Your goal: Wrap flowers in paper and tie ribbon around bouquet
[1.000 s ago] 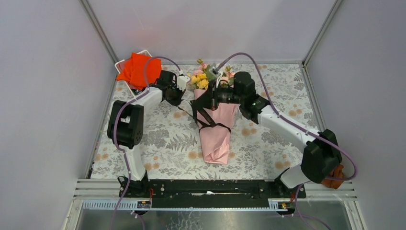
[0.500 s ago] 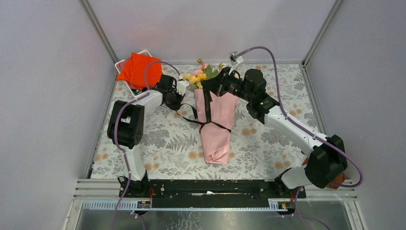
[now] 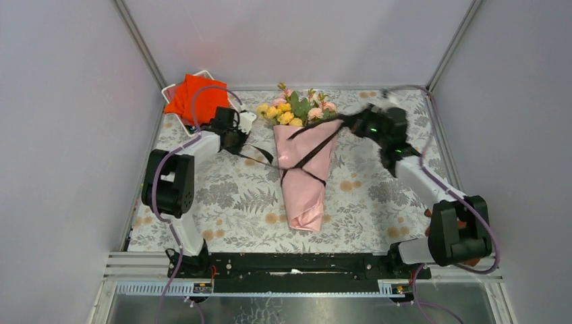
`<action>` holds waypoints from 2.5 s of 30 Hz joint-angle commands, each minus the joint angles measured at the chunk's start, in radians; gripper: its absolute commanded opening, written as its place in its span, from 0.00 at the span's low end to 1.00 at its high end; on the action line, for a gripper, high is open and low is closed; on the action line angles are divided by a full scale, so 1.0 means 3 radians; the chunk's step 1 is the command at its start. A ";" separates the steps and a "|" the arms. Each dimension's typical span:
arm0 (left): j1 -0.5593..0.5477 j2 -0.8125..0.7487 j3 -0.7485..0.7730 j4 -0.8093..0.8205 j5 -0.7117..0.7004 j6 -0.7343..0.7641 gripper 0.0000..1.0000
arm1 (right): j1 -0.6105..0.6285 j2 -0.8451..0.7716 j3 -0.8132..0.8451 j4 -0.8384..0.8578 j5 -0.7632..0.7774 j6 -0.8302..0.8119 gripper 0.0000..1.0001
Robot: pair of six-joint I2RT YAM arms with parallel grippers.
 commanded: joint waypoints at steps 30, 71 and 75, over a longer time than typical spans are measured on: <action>0.0852 -0.1037 -0.0679 -0.0224 -0.0022 0.1107 0.60 | -0.1546 -0.0877 -0.1241 -0.0021 -0.0130 -0.0144 0.00; -0.2241 -0.0214 -0.0133 -0.0754 0.1318 0.1276 0.61 | -0.0006 -0.0225 0.1022 -0.0524 -0.0324 -0.0151 0.00; -0.1958 -0.0447 0.0166 -0.1337 0.1680 0.1450 0.82 | -0.0082 -0.0489 0.0646 -0.0570 -0.0176 -0.0217 0.00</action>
